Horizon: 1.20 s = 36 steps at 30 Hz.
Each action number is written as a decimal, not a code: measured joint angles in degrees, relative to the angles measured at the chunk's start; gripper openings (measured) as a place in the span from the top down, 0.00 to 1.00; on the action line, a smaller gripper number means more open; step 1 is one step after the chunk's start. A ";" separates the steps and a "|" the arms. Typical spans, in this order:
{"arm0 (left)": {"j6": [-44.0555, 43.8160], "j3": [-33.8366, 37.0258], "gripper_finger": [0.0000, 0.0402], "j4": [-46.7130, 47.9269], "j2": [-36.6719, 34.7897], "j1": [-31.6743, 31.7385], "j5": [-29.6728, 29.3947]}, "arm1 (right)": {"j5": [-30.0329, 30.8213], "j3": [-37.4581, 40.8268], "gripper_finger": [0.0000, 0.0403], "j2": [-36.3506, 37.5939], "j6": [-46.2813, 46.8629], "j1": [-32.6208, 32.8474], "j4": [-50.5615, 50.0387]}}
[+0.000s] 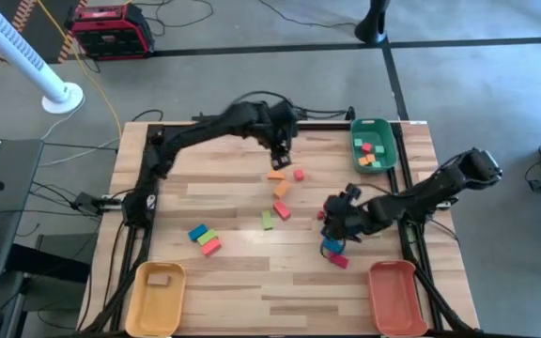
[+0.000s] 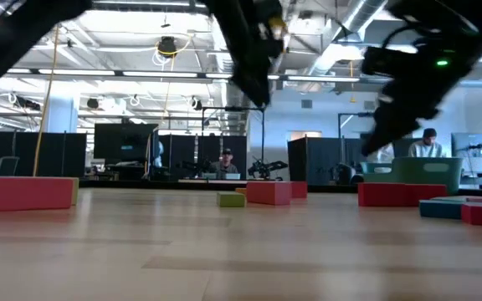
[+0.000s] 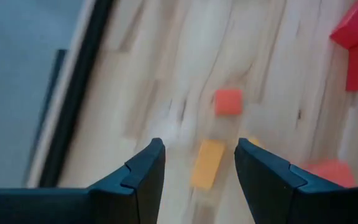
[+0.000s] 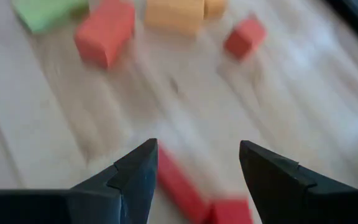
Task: Sort blocks by size
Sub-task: Put the orange square block into the green bin
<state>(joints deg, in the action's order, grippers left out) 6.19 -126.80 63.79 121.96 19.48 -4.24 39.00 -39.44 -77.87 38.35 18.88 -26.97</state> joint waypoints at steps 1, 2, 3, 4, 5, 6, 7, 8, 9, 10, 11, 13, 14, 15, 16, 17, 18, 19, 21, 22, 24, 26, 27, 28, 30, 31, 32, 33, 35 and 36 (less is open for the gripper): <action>-0.06 0.02 0.54 1.70 -1.88 -0.30 -0.84 | -0.10 0.00 0.37 0.00 -2.90 -1.62 2.31; -0.44 0.02 0.54 3.35 -4.00 -0.69 -1.79 | -0.34 0.00 0.37 0.00 -5.84 -3.28 4.79; -0.90 0.01 0.54 5.13 -6.01 -1.10 -2.74 | -1.04 0.00 0.37 0.00 -8.57 -5.17 7.19; -1.43 0.00 0.54 6.75 -7.99 -1.60 -3.69 | -2.00 0.00 0.37 0.00 -11.19 -6.92 9.30; -1.95 0.22 0.54 8.06 -10.13 -2.12 -4.70 | -3.11 -0.02 0.37 0.00 -13.72 -8.94 11.26; -2.57 0.84 0.54 9.17 -12.24 -2.76 -5.67 | -4.31 -0.02 0.37 0.00 -15.79 -10.95 12.87; -3.30 1.80 0.54 10.06 -14.41 -3.51 -6.73 | -5.55 -0.02 0.37 0.00 -17.57 -12.82 14.25; -4.13 2.72 0.54 10.69 -16.45 -4.23 -7.73 | -6.60 -0.02 0.37 0.00 -19.12 -14.83 15.27; -5.02 3.76 0.54 11.28 -18.52 -5.14 -8.47 | -7.71 -0.02 0.37 0.00 -20.39 -16.76 16.07; -6.04 4.93 0.54 11.92 -20.70 -6.12 -9.24 | -8.76 -0.02 0.37 0.00 -21.31 -18.59 16.60; -7.17 6.29 0.54 12.38 -22.71 -7.13 -9.95 | -9.88 -0.02 0.37 -0.06 -22.05 -20.51 16.94; -9.48 9.86 0.54 12.38 -26.96 -9.39 -11.84 | -12.17 -0.02 0.37 -0.16 -22.76 -24.07 17.85; -10.68 11.92 0.54 12.16 -29.03 -10.68 -12.85 | -13.52 -0.02 0.37 -0.19 -23.18 -25.63 18.37; -11.90 14.20 0.54 11.91 -31.07 -11.94 -13.99 | -14.80 -0.02 0.37 -0.20 -23.30 -27.00 19.19; -13.06 16.77 0.54 11.43 -33.06 -13.21 -15.30 | -15.99 -0.02 0.37 -0.20 -23.60 -28.12 20.21; -14.33 19.49 0.54 10.72 -35.06 -14.54 -16.51 | -17.01 -0.02 0.37 -0.20 -24.31 -29.17 21.26; -15.58 22.24 0.54 10.06 -36.87 -15.77 -17.73 | -17.61 -0.02 0.37 -0.20 -24.94 -29.96 22.26; -16.88 25.09 0.54 9.21 -38.78 -16.97 -18.69 | -17.99 -0.02 0.37 -0.20 -25.36 -30.55 23.19; -19.33 30.95 0.54 7.56 -42.09 -19.10 -19.91 | -18.20 -0.02 0.37 -0.20 -26.22 -31.57 25.00; -20.60 33.73 0.54 6.81 -43.69 -20.00 -20.14 | -18.33 -0.01 0.37 -0.20 -26.29 -32.01 25.70; -23.08 39.13 0.54 5.00 -46.61 -21.38 -20.47 | -19.20 -0.02 0.37 -0.20 -26.42 -32.85 27.00; -25.36 43.97 0.54 3.80 -49.00 -22.51 -20.60 | -20.56 -0.02 0.37 -0.69 -26.40 -33.45 28.33; -26.40 46.30 0.54 2.72 -50.18 -22.96 -20.67 | -21.23 -0.03 0.37 -1.59 -26.39 -33.61 29.65; -27.32 48.40 0.54 1.98 -51.23 -23.37 -20.69 | -22.26 -0.04 0.37 -2.55 -26.35 -33.66 30.53; -28.95 52.27 0.54 0.66 -52.82 -24.12 -20.69 | -23.91 -0.10 0.37 -5.51 -26.02 -33.60 32.19; -29.56 53.92 0.54 -0.11 -53.62 -24.38 -20.69 | -23.95 -0.53 0.36 -6.99 -25.98 -33.60 32.67; -30.20 55.25 0.54 -0.62 -54.21 -24.74 -20.65 | -23.98 -0.86 0.36 -8.20 -25.96 -33.69 32.76; -30.93 56.33 0.54 -0.74 -54.68 -25.17 -20.65 | -24.08 -1.21 0.36 -9.24 -25.71 -33.90 32.65; -32.19 58.04 0.54 -1.09 -55.65 -25.87 -20.67 | -23.99 -2.23 0.36 -11.16 -24.86 -34.46 33.61; -32.73 58.75 0.54 -1.12 -55.85 -26.35 -20.67 | -23.81 -2.69 0.36 -12.00 -24.75 -34.62 33.86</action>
<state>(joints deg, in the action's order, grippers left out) -26.54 -68.06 62.67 66.12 -6.87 -24.91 15.19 -42.13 -89.86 13.60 -15.75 6.89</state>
